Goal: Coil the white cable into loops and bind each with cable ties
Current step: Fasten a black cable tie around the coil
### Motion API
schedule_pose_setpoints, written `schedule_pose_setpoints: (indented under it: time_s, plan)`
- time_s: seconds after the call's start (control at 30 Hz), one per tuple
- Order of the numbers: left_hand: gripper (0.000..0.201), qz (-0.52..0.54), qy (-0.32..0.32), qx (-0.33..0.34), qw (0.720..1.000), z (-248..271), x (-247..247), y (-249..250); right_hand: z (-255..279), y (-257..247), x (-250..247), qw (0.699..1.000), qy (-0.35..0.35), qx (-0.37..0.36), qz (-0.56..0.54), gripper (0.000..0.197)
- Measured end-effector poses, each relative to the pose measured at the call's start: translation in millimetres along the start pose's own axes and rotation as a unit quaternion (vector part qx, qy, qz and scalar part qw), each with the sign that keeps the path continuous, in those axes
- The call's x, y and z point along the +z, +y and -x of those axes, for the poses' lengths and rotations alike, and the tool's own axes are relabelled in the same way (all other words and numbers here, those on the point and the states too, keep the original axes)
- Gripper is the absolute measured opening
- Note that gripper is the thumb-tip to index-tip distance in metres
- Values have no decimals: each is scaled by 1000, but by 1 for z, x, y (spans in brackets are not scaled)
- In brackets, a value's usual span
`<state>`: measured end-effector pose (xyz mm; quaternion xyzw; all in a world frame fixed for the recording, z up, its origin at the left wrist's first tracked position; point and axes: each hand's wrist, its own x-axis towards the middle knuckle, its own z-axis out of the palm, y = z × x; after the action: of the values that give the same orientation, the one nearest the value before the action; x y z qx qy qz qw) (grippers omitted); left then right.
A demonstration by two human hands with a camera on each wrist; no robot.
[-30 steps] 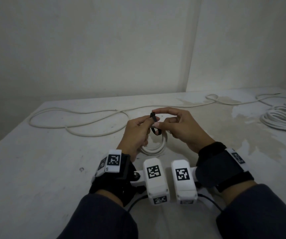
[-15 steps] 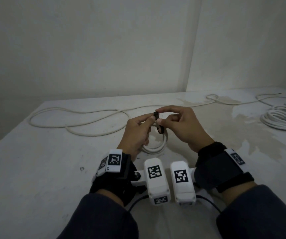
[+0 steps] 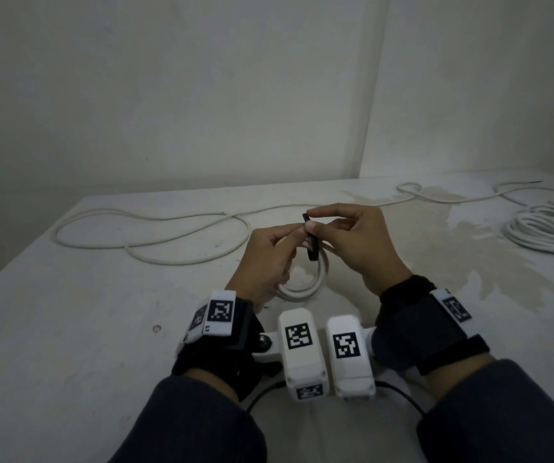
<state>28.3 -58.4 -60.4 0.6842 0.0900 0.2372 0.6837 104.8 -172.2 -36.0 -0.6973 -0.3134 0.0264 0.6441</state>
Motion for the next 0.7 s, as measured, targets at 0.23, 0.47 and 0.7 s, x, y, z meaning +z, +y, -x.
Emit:
schedule_pose_setpoints:
  time_s: [0.23,0.47,0.7]
  plan:
    - [25,3,-11,-15,1000,2,1,0,0,-1,1,999,-1,48,-5,7]
    - [26,-8,-25,-36,999,0,0,0,2,-2,-7,996,-20,63,-57,12]
    - [24,-6,-22,-46,999,0,0,0,4,-4,-6,996,-57,47,-43,15]
